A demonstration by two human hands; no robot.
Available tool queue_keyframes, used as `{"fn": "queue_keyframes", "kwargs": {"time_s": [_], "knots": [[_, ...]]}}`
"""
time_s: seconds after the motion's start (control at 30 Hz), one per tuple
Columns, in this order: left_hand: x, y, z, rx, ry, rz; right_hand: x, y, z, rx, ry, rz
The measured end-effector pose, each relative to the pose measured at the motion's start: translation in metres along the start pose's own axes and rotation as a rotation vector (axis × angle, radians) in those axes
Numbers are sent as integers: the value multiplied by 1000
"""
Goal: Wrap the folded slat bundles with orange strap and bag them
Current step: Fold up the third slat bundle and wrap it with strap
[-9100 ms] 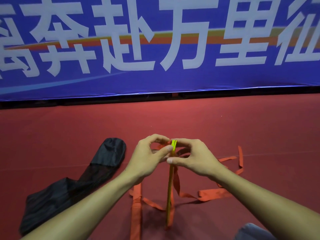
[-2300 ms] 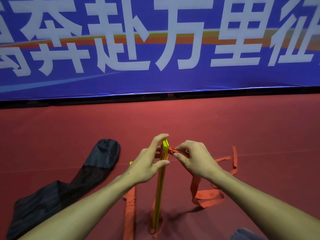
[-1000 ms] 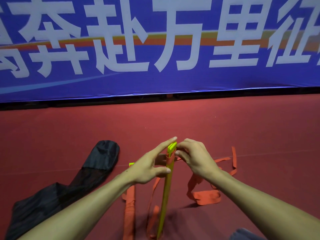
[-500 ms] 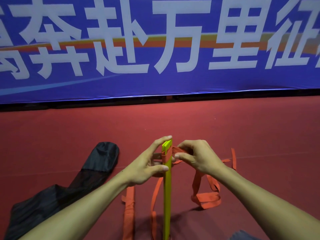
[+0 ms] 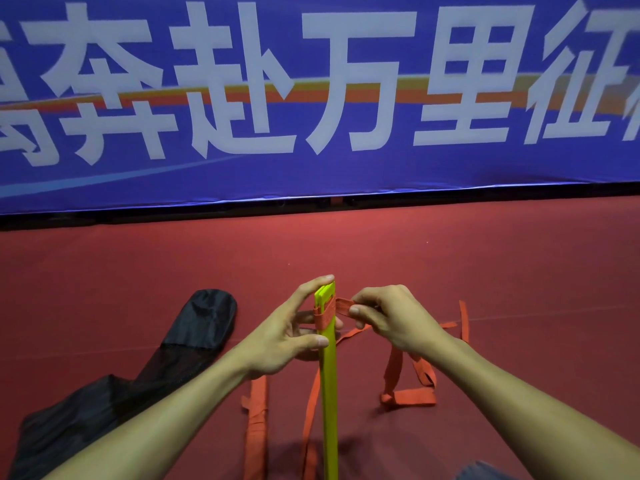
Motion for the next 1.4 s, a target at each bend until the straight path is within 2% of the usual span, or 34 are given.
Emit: {"fn": "queue_keyframes", "kwargs": {"time_s": [0.13, 0.33, 0.43, 0.77, 0.93, 1.03, 1.4], "knots": [[0, -1, 0, 5, 14, 66, -3, 0, -1, 30, 10, 20], [1, 9, 5, 15, 30, 227, 2, 4, -14, -31, -23, 149], [4, 14, 8, 34, 34, 275, 7, 7, -22, -42, -25, 157], [6, 25, 15, 99, 258, 461, 16, 15, -24, 49, -118, 244], [1, 26, 6, 84, 198, 451, 10, 14, -10, 72, -87, 290], [-1, 27, 6, 88, 209, 446, 9, 12, -10, 13, -50, 285], [4, 22, 15, 90, 24, 57, 5, 8, -2, -10, 44, 339]]}}
Point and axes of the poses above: each hand's wrist, its own y-axis towards the middle knuckle, its own x-axis out of the palm, z = x × y, the point moved 3 cm from there along y, towards the middle knuckle, and after that the axes turned 5 degrees about -x, right-handed, at the moved point
